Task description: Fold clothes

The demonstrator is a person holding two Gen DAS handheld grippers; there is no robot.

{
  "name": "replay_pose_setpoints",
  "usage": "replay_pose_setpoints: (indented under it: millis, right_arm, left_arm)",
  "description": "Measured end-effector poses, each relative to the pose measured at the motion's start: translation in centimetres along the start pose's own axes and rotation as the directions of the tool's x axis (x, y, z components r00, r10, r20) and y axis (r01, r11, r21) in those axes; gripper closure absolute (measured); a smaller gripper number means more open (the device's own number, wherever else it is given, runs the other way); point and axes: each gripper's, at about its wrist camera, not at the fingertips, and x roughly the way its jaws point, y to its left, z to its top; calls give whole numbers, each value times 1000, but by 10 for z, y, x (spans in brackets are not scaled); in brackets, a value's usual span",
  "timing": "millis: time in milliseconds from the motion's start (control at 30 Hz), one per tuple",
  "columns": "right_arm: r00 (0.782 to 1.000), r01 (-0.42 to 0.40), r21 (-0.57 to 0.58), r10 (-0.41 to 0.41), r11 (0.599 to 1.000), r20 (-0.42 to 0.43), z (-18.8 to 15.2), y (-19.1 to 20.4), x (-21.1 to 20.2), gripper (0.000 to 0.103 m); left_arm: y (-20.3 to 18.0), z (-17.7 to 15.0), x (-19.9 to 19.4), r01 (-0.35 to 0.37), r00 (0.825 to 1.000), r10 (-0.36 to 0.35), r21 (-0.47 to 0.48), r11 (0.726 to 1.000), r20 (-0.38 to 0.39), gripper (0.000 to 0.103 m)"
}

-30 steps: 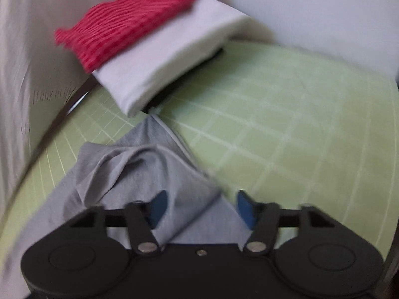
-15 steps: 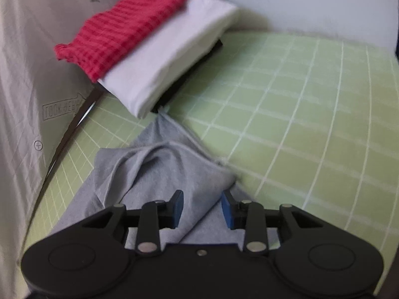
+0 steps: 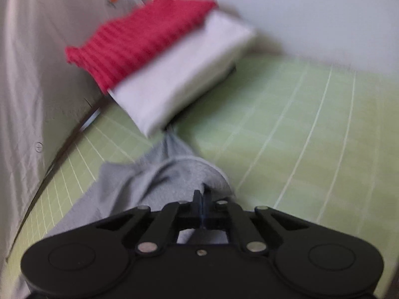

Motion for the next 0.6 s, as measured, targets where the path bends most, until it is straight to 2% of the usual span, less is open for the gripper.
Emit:
replay_pose_setpoints:
  millis: [67, 167, 200, 300, 367, 433, 500, 600]
  right_arm:
    - [999, -2, -41, 5, 999, 54, 6, 2, -30, 103]
    - [998, 18, -69, -13, 997, 60, 4, -4, -56, 103]
    - [998, 30, -82, -25, 996, 54, 2, -7, -61, 103]
    - [991, 121, -134, -128, 983, -46, -17, -20, -34, 100]
    - [979, 172, -165, -187, 971, -84, -25, -24, -20, 90]
    - [969, 210, -203, -231, 956, -88, -30, -24, -15, 59]
    - [975, 203, -260, -218, 944, -29, -30, -12, -21, 47]
    - [991, 126, -348, -135, 929, -1, -31, 11, -18, 40]
  left_arm:
    - [1, 0, 0, 1, 1000, -1, 2, 1000, 0, 0]
    - [2, -1, 0, 3, 1000, -3, 4, 1000, 1, 0]
    - [2, -1, 0, 3, 1000, -3, 4, 1000, 3, 0]
    - [3, -2, -1, 3, 1000, -3, 5, 1000, 7, 0]
    - [4, -2, -1, 4, 1000, -4, 6, 1000, 4, 0]
    - [4, -2, -1, 4, 1000, -4, 6, 1000, 4, 0]
    - [3, -3, -2, 2, 1000, -2, 4, 1000, 9, 0]
    - [2, -3, -2, 0, 1000, 0, 0, 1000, 12, 0]
